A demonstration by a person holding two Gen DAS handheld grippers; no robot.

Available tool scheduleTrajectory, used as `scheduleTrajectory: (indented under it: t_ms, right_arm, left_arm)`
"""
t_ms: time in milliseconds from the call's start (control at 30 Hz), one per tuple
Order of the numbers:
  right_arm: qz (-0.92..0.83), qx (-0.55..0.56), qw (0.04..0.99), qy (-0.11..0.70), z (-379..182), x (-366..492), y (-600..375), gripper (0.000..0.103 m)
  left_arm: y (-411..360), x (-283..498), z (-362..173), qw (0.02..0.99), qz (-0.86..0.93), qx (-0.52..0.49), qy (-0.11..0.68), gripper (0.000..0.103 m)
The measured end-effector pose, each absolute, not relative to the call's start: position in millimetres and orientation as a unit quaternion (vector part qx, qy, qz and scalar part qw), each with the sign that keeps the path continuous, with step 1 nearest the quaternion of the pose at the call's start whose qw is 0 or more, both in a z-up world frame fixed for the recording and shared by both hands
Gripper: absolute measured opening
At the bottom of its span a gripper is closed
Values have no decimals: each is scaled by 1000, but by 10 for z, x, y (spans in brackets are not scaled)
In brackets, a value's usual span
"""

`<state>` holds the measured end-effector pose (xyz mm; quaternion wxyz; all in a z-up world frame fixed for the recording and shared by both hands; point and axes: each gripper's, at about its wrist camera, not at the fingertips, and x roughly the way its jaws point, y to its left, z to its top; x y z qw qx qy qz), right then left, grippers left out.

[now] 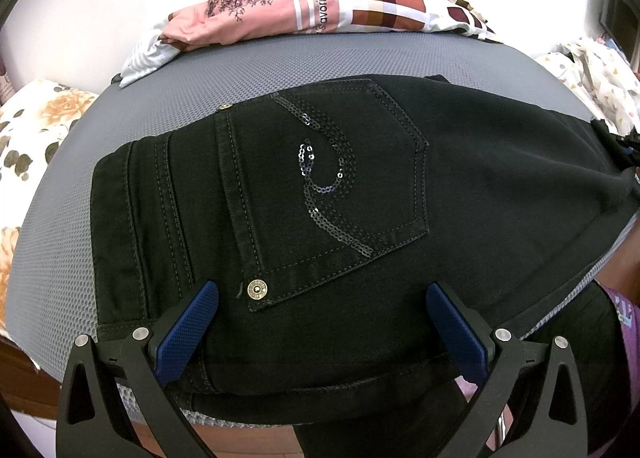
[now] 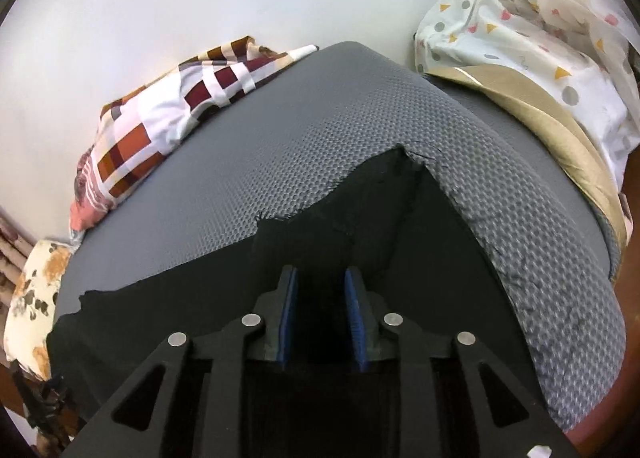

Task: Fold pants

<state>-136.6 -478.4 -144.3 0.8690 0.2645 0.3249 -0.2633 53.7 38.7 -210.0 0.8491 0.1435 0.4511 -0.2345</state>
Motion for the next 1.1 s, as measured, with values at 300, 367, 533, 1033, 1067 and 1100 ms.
scheduleTrajectory:
  t_ms: [300, 367, 533, 1033, 1067, 1100]
  right_arm:
    - [-248, 240, 884, 316, -1304, -1439, -4485, 5]
    - [-259, 257, 882, 298, -1248, -1540, -4522, 5]
    - [-288, 370, 851, 237, -1211, -2084, -4794, 4]
    - [-326, 537, 752, 202, -1698, -3066, -4923, 5]
    - [-333, 540, 747, 198, -1679, -3101, -4912, 8]
    - [-343, 543, 742, 194, -1665, -3142, -4899, 9]
  left_arm:
    - [384, 536, -2099, 849, -234, 143, 451, 103]
    - [385, 534, -2099, 849, -234, 144, 451, 103]
    - [374, 554, -2082, 844, -240, 145, 458, 103]
    - [349, 551, -1972, 832, -247, 162, 470, 103]
    - [359, 538, -1944, 832, -248, 161, 470, 103]
    - [367, 521, -1917, 832, -251, 158, 469, 103]
